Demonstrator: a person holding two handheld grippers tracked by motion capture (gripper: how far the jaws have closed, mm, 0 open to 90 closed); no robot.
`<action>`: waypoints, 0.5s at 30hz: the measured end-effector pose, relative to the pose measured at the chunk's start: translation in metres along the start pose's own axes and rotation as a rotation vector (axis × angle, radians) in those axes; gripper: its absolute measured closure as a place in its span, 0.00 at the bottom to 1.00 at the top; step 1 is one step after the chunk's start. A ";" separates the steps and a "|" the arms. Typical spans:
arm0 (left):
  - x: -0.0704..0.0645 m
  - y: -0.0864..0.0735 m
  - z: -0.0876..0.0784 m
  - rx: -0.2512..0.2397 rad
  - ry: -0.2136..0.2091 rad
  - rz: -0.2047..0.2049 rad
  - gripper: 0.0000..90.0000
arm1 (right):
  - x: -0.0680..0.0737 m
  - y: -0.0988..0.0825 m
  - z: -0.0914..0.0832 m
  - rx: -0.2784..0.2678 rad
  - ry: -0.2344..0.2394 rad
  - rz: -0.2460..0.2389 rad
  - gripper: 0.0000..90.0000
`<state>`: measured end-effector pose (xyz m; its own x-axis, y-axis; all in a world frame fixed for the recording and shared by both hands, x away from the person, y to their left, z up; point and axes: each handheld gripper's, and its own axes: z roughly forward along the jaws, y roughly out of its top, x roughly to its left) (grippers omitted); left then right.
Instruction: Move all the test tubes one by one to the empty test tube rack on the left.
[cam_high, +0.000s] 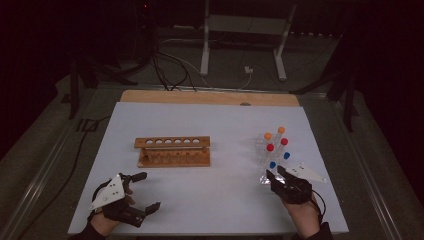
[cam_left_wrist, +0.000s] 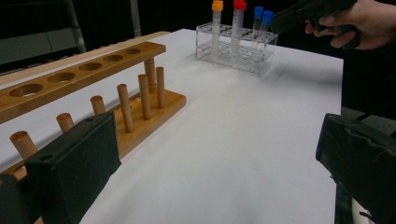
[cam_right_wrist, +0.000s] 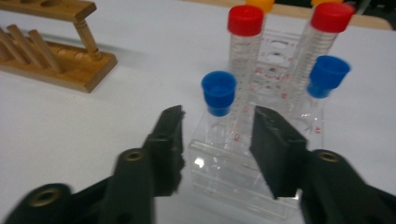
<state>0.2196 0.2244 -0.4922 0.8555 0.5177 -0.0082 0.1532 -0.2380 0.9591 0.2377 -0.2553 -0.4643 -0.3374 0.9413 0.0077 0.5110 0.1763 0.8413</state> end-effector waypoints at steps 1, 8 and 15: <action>0.000 0.000 0.000 0.001 0.000 0.000 0.00 | 0.000 0.000 0.001 0.005 0.001 0.000 0.69; 0.000 0.000 0.000 0.001 0.003 0.003 0.00 | -0.003 -0.001 0.007 0.035 0.002 0.025 0.77; 0.000 0.000 0.000 0.003 0.001 0.000 0.00 | -0.005 0.001 0.011 0.031 0.007 0.047 0.81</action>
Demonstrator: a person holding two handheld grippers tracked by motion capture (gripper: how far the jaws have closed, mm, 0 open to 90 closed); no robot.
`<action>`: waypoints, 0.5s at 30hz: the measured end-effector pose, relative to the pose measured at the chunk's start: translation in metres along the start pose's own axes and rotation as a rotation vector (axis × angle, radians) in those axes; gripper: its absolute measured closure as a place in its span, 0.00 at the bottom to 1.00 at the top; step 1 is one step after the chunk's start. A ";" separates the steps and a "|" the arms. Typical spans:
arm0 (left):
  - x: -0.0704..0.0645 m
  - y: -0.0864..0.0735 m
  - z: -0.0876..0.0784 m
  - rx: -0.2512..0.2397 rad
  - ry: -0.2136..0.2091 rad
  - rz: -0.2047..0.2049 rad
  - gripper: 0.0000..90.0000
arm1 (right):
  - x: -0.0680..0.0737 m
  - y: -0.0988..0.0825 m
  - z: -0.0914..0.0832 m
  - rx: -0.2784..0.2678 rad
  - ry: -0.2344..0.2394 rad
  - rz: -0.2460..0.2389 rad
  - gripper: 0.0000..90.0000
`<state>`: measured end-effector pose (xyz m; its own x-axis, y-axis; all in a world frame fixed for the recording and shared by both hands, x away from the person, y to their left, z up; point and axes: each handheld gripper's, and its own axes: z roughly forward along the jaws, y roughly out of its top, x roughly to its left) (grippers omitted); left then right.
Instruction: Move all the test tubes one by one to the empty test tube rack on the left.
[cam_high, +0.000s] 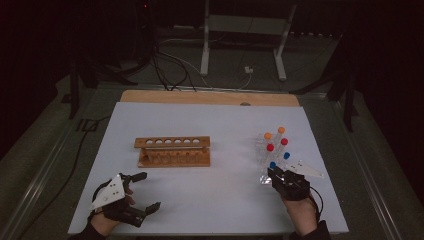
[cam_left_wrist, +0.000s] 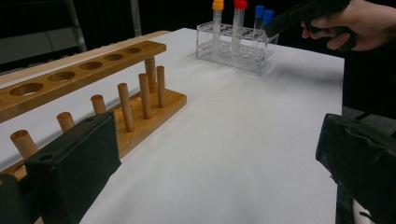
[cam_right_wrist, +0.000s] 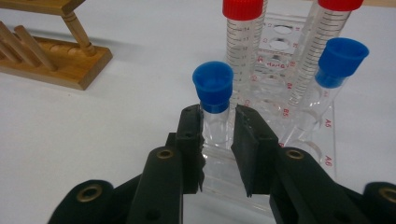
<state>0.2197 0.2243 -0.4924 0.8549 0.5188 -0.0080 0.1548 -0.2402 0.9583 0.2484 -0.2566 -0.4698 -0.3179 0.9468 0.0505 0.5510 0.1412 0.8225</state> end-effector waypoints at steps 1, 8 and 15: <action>0.000 0.000 0.000 0.000 0.000 0.000 0.00 | 0.000 0.000 0.000 0.000 0.000 0.000 0.81; 0.000 0.000 0.000 0.000 0.001 0.000 0.00 | 0.001 0.002 0.004 0.006 -0.013 -0.013 0.85; 0.000 0.000 0.000 0.003 0.000 0.003 0.00 | 0.003 0.002 0.002 -0.007 -0.018 -0.041 0.86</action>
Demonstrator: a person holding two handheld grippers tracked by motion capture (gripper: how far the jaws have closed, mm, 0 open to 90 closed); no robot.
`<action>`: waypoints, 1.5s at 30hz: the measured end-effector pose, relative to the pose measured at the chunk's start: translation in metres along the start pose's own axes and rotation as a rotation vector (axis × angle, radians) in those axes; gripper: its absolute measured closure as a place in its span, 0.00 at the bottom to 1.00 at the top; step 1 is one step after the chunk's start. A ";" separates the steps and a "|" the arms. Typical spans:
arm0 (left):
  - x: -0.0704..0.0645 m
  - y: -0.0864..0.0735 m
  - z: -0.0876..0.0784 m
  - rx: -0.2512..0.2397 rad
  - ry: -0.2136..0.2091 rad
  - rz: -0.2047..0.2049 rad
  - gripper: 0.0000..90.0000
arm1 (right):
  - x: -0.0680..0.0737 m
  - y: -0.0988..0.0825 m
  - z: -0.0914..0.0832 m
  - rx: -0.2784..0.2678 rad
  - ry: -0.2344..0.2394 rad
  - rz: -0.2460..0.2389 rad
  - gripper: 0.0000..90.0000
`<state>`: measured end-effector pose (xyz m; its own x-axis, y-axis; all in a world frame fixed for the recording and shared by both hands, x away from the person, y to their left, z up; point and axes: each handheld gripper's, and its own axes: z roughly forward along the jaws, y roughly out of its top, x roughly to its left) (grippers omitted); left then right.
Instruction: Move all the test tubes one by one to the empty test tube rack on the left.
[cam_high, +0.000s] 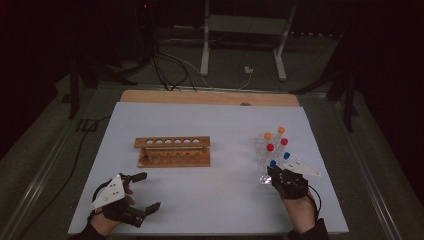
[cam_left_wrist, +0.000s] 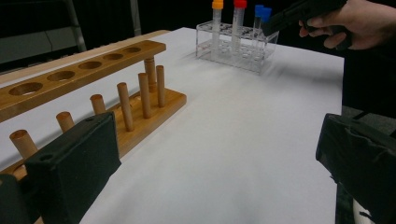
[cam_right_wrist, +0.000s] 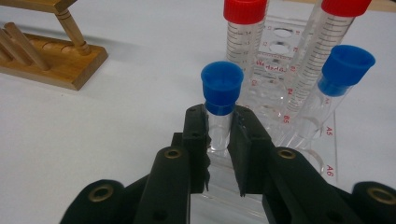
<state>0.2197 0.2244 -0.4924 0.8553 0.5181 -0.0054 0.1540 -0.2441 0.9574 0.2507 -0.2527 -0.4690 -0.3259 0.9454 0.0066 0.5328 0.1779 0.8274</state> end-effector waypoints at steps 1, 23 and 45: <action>0.000 0.000 0.000 0.000 0.000 -0.001 0.00 | 0.000 0.000 -0.001 -0.002 -0.001 -0.012 0.86; 0.000 0.000 0.000 0.001 0.001 -0.003 0.00 | 0.002 0.025 -0.036 -0.119 0.002 -0.077 0.86; -0.012 0.015 0.017 0.042 -0.090 -0.052 0.00 | 0.044 0.029 -0.026 -0.084 0.208 -0.213 0.86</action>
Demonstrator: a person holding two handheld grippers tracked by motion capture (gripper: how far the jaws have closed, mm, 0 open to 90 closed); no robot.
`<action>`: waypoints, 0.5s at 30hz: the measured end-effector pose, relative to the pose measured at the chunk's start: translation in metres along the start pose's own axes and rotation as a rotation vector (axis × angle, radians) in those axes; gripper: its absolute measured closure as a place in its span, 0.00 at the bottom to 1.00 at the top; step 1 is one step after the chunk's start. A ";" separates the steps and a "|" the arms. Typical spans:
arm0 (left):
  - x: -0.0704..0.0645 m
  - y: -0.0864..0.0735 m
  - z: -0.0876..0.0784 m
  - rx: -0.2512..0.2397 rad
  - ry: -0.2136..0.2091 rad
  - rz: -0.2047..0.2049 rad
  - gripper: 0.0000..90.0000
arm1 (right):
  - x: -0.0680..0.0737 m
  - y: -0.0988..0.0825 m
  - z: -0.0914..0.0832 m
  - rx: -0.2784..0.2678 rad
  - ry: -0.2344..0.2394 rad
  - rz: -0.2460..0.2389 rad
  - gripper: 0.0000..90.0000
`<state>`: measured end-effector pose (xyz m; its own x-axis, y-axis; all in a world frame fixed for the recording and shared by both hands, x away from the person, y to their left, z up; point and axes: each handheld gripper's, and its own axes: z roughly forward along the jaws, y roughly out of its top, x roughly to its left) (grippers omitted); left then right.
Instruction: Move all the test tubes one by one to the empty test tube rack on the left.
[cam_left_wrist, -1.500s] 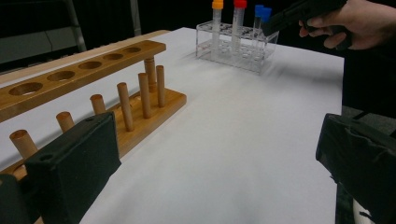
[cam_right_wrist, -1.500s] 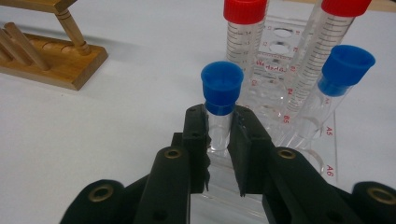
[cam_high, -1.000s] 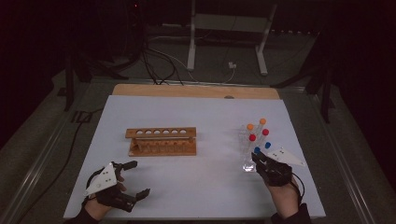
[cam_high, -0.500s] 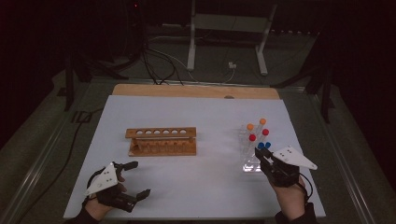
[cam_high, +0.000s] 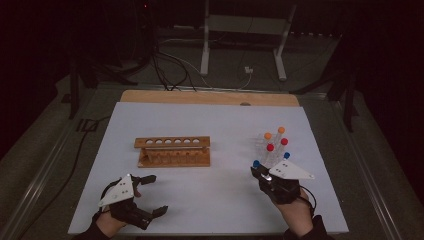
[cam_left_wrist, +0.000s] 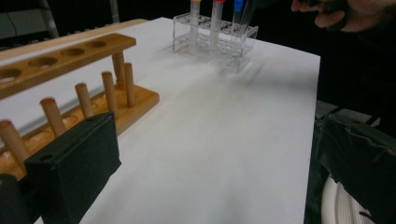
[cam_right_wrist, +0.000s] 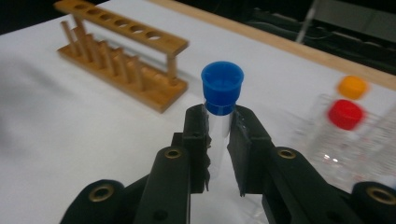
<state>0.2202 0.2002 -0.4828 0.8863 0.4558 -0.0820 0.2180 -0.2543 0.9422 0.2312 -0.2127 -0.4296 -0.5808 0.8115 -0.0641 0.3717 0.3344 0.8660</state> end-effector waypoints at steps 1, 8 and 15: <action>-0.001 0.002 0.001 -0.004 -0.010 -0.004 0.00 | 0.002 -0.001 0.006 0.021 0.041 -0.017 0.86; -0.006 0.023 0.018 0.005 -0.076 0.027 0.00 | 0.009 -0.006 0.020 0.058 0.148 -0.068 0.86; -0.010 0.044 0.042 -0.007 -0.154 0.033 0.00 | 0.019 -0.008 0.027 0.064 0.215 -0.107 0.86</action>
<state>0.2385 0.1485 -0.4537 0.9451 0.3113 -0.0996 0.1858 -0.2610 0.9473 0.2371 -0.1871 -0.4515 -0.7576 0.6515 -0.0402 0.3413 0.4478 0.8264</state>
